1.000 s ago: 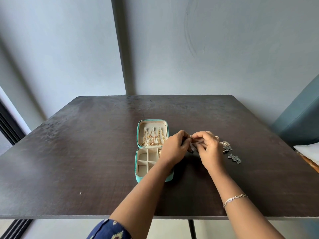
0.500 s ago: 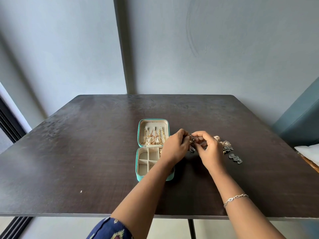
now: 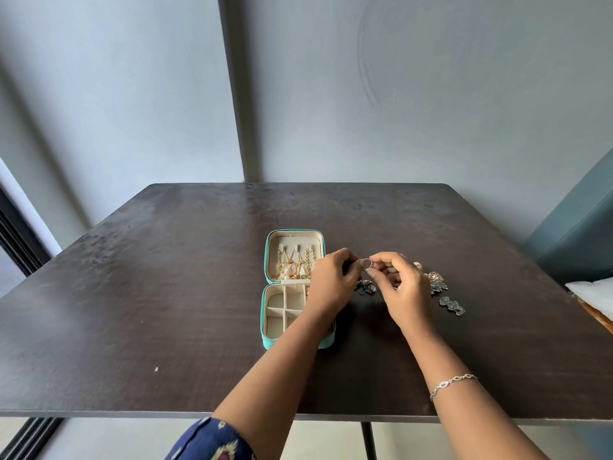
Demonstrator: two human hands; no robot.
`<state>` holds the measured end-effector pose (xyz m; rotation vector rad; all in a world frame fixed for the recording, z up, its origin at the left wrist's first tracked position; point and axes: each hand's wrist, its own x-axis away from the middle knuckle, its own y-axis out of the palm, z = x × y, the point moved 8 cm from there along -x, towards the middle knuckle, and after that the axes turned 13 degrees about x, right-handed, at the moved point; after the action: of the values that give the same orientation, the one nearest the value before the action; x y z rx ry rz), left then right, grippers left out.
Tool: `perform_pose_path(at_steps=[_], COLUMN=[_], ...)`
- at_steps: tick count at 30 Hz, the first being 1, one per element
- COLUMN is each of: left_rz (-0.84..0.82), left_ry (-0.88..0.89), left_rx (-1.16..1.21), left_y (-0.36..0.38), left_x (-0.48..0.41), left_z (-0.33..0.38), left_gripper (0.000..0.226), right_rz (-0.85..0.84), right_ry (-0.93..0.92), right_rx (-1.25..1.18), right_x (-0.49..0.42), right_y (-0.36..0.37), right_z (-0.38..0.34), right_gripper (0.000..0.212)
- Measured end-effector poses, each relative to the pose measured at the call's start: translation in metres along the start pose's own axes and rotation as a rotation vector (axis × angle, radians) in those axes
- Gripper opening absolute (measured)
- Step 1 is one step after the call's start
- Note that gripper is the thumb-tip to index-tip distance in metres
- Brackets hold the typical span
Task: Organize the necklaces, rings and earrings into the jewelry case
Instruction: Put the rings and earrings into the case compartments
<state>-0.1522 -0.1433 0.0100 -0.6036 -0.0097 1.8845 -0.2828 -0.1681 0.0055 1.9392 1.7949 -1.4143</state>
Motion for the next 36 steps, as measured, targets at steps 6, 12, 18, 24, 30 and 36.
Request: perform_pose_path(at_steps=[6,12,18,24,30,36], left_rz=[-0.050,-0.045,-0.030,-0.013,0.205,0.386], left_ry=[0.005,0.034,0.013,0.044,0.250,0.045], left_rx=[-0.022,0.042,0.062,0.014,-0.336,-0.528], left_y=[0.006,0.004,0.003,0.001,-0.028,-0.075], left_x=[-0.001,0.002,0.001,0.002,0.019,0.046], left_z=[-0.002,0.004,0.001,0.005,0.029,0.012], left_gripper=[0.022,0.008,0.007,0.008,0.017,0.018], right_rz=[0.017,-0.006,-0.008,-0.011,-0.019,-0.025], right_ry=[-0.034,-0.068,0.030,-0.024,-0.008,-0.022], right_rx=[0.003,-0.008,-0.097,-0.088,-0.090,-0.060], right_x=[0.001,-0.001,0.001,0.000,-0.001,0.001], right_y=[-0.003,-0.001,0.001,-0.001,-0.002,-0.001], right_z=[-0.004,-0.004,0.007,0.003,0.004,-0.001], right_gripper=[0.020,0.022,0.021,0.018,0.011,0.009])
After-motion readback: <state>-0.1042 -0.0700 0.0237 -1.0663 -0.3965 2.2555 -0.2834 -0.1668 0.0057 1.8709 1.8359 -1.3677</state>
